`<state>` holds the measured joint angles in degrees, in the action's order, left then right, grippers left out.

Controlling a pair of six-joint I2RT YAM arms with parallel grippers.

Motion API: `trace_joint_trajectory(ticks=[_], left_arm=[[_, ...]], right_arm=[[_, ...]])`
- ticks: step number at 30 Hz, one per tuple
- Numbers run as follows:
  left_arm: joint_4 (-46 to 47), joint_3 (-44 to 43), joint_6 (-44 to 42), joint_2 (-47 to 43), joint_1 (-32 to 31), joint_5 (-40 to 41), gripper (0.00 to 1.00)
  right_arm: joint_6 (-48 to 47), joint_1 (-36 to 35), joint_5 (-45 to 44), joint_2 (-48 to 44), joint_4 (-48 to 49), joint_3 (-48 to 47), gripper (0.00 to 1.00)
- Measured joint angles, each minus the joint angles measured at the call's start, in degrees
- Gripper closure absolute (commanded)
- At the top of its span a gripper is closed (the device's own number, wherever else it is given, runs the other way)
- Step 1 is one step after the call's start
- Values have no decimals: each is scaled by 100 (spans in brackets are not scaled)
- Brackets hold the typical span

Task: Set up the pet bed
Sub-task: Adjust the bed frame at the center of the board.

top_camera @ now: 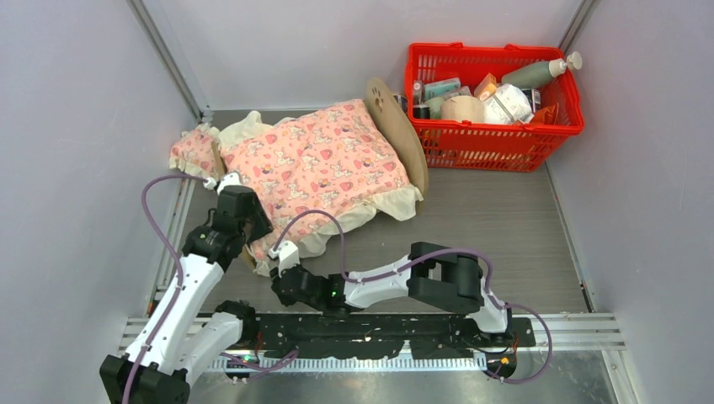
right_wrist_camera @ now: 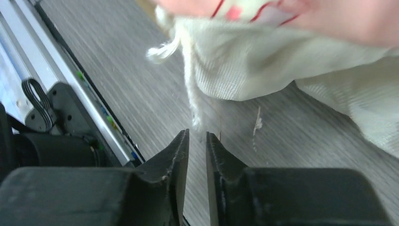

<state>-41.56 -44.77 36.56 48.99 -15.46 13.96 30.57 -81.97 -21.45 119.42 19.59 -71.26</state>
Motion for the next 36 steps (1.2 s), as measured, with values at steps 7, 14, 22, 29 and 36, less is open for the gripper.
trace_joint_trajectory(ticks=[7, 14, 22, 29, 36], left_arm=[[-330, -527, -249, -463, 0, 518, 54], [-470, -732, -868, -1067, 4, 1582, 34], [-452, -240, -977, -750, 39, 1775, 44], [-247, 94, -1178, -146, 59, 1648, 88], [343, 271, -1917, -177, 267, 1235, 100]], right_arm=[[-153, -96, 26, -533, -579, 350, 47], [-463, 293, -197, -2771, -1139, 1434, 39], [-1202, 793, -927, -4988, -1998, 1952, 30], [-1821, 1045, -1567, -6220, -2640, 2015, 26], [-1971, 1379, -1902, -7414, -2968, 2470, 23]])
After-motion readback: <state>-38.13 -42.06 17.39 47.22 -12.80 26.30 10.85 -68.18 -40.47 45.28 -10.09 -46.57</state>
